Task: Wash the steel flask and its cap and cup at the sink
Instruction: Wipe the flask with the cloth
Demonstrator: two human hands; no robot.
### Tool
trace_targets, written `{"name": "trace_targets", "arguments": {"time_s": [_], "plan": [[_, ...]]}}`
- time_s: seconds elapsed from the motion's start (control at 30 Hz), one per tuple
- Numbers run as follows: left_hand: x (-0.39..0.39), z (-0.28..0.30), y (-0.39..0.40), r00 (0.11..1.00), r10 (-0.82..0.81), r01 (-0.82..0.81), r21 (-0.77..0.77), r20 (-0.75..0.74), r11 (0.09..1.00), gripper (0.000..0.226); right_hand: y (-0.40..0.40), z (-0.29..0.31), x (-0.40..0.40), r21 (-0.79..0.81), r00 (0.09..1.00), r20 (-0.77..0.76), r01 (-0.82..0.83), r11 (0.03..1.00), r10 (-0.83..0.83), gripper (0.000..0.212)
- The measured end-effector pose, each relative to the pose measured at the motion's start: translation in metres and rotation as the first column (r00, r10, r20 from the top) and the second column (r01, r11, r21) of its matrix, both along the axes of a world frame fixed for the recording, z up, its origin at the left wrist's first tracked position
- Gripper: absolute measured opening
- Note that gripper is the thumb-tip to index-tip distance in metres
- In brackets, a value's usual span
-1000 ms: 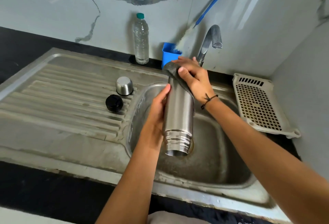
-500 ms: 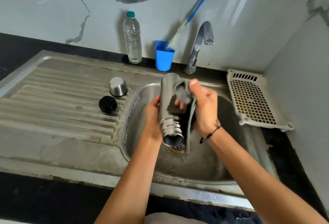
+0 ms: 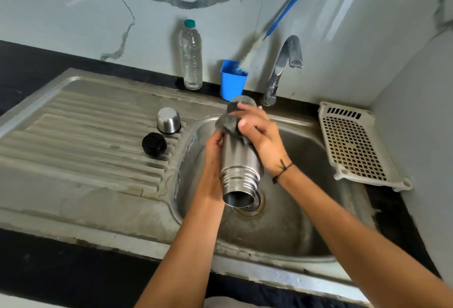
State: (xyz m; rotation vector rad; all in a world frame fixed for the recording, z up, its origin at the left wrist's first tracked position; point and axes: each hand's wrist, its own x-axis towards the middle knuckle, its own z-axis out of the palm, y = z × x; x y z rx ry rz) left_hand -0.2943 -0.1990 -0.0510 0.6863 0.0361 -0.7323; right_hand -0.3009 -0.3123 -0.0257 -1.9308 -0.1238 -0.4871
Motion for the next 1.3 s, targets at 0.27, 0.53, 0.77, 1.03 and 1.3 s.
{"name": "trace_targets", "arguments": {"time_s": [0.27,0.53,0.77,1.03,1.3], "plan": [[0.006,-0.019,-0.017,0.990,-0.009,0.003,-0.043,-0.141,0.999,0.067,0.024,0.007,-0.066,0.317,0.996,0.008,-0.082,0.945,0.083,0.029],[0.010,0.005,-0.001,0.986,-0.164,0.167,0.085,-0.035,0.982,0.080,-0.040,0.049,0.018,0.514,0.965,0.002,0.224,0.828,-0.263,0.036],[0.011,0.014,-0.004,0.998,-0.046,0.044,0.044,0.047,0.998,0.065,-0.015,0.010,0.037,-0.043,0.992,-0.078,0.100,0.994,-0.103,0.031],[-0.002,-0.006,-0.001,0.999,-0.030,0.026,-0.080,-0.042,0.996,0.042,0.037,0.004,-0.050,0.233,0.995,-0.049,-0.068,0.970,0.082,0.026],[0.020,-0.003,0.000,0.994,-0.046,0.051,0.047,-0.101,0.998,0.062,-0.003,0.057,-0.013,0.719,0.989,-0.015,0.112,0.686,-0.145,0.041]]}}
